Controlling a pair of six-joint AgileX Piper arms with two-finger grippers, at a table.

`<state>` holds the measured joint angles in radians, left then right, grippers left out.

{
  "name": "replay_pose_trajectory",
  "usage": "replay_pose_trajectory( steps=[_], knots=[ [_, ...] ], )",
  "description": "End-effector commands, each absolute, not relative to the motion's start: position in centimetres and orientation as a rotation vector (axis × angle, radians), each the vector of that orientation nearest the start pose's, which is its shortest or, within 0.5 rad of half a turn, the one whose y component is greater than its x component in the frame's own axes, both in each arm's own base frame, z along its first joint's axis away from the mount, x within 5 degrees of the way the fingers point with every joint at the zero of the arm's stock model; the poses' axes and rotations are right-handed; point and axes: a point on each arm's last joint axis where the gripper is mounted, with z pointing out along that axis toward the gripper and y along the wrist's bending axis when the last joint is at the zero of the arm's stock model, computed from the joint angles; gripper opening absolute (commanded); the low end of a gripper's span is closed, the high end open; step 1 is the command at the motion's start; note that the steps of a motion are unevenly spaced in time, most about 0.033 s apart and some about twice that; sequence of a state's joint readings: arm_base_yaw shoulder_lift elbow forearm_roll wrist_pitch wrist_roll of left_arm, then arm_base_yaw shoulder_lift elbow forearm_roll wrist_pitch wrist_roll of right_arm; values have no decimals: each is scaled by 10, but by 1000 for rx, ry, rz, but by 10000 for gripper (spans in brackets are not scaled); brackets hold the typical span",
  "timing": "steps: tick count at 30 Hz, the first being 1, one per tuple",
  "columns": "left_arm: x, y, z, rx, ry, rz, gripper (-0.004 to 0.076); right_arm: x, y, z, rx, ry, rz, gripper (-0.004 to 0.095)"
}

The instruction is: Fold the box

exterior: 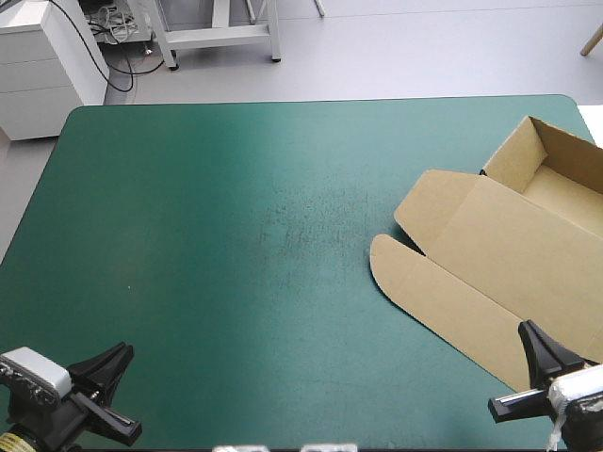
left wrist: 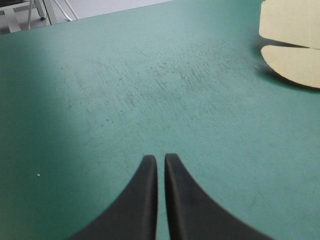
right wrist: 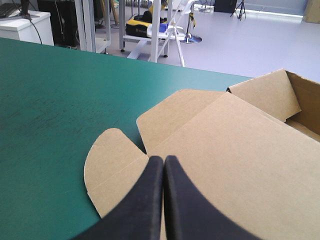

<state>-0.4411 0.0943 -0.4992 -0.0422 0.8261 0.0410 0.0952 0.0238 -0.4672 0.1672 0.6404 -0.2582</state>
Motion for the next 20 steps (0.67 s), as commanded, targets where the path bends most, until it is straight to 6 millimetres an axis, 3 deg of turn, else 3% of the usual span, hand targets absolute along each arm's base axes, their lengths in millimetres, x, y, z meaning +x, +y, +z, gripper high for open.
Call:
replay_pose_trajectory(
  steps=[1, 8, 20],
  knots=[
    [20, -13, 304, 422, 1795, -352, 23, 6, 5, 317, -209, 1547, 26, -21],
    [19, -13, 293, 413, 1770, -360, 23, 2, -4, 306, -83, 1628, -6, -21],
    [16, -12, 294, 411, 1747, -364, 23, 8, -3, 298, -86, 1629, 1, -21]
  ],
)
